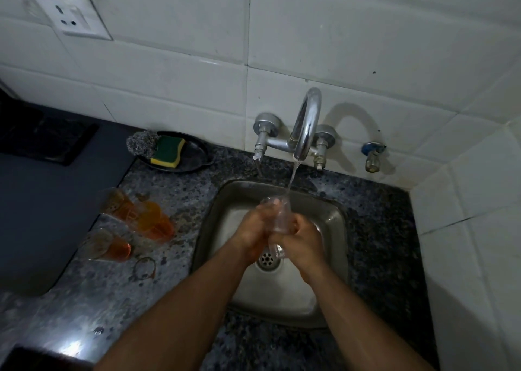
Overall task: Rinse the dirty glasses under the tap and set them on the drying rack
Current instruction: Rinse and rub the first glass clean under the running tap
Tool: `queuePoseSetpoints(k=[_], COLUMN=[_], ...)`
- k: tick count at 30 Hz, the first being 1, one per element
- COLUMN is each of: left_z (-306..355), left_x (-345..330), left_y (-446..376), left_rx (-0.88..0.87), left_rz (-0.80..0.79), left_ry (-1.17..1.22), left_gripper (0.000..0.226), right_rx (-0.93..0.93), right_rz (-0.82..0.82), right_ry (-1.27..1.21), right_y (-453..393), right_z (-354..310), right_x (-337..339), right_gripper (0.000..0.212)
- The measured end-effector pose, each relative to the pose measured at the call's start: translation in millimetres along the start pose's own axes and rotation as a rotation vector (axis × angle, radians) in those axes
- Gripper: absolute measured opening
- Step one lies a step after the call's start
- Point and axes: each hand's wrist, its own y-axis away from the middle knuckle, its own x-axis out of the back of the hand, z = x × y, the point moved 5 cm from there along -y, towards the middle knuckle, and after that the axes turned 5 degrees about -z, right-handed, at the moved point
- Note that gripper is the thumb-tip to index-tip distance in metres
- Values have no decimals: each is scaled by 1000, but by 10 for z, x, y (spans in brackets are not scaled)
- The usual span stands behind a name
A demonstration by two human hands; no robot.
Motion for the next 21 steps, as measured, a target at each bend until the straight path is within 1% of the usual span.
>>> queuePoseSetpoints(k=[1, 2, 4, 7, 10, 13, 16, 19, 21], left_z=[3, 4, 8, 79, 209, 364, 410, 299, 235], left_x=[-48, -83, -80, -19, 36, 79, 119, 169, 200], left_y=[48, 104, 157, 217, 300, 364, 401, 441, 474], left_rx=[-6, -16, -43, -141, -216, -270, -274, -176, -111], left_rz=[-33, -50, -70, -73, -40, -21, -6, 27, 67], left_ry=[-70, -132, -195, -286, -312, -328, -339, -303, -273], left_gripper=[24, 24, 41, 65, 73, 73, 72, 60, 45], right_rx=[-26, -36, -23, 48, 120, 156, 151, 44, 21], right_rz=[-2, -14, -28, -41, -66, -101, -129, -177, -146], right_ry=[-12, -34, -54, -7, 3, -6, -12, 2, 9], right_y=[-10, -8, -3, 61, 88, 79, 81, 94, 105], right_z=[42, 71, 97, 1, -171, -312, -338, -234, -246], right_x=[25, 47, 63, 55, -3, -89, -104, -59, -9], right_gripper=[55, 56, 63, 65, 68, 72, 72, 69, 67])
